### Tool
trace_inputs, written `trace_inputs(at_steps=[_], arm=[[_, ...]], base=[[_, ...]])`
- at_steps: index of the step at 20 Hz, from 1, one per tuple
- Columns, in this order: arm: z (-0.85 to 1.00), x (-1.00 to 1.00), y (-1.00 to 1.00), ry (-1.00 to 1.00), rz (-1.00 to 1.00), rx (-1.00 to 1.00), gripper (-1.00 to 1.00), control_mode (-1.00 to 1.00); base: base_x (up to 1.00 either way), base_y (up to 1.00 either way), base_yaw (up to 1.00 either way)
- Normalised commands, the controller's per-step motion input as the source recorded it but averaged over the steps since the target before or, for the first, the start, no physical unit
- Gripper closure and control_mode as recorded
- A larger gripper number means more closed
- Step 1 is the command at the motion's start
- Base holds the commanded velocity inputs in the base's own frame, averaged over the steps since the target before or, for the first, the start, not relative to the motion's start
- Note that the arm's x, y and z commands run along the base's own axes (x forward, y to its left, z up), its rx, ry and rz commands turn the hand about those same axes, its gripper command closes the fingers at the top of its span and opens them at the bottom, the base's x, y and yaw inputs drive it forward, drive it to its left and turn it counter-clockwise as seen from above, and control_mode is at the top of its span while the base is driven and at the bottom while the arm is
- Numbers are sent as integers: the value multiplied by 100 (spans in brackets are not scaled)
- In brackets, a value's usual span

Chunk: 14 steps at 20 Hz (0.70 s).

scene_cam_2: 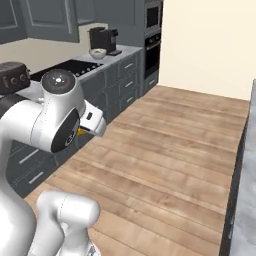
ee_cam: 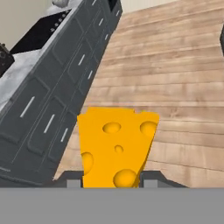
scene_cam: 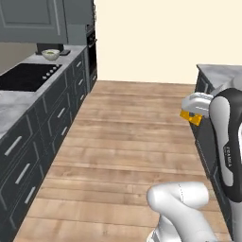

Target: Pick the cheese from the fridge and the cheese grater from the cabinet and place them next to the salad bowl.

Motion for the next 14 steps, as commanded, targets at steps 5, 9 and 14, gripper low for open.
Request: trace_inputs(at_steps=[5, 9, 14], arm=[[0, 0, 0, 0, 0, 0, 100, 100], [0, 0, 0, 0, 0, 0, 100, 100], [0, 0, 0, 0, 0, 0, 100, 100]], base=[[94, 11, -1], [94, 15, 0], [94, 15, 0]])
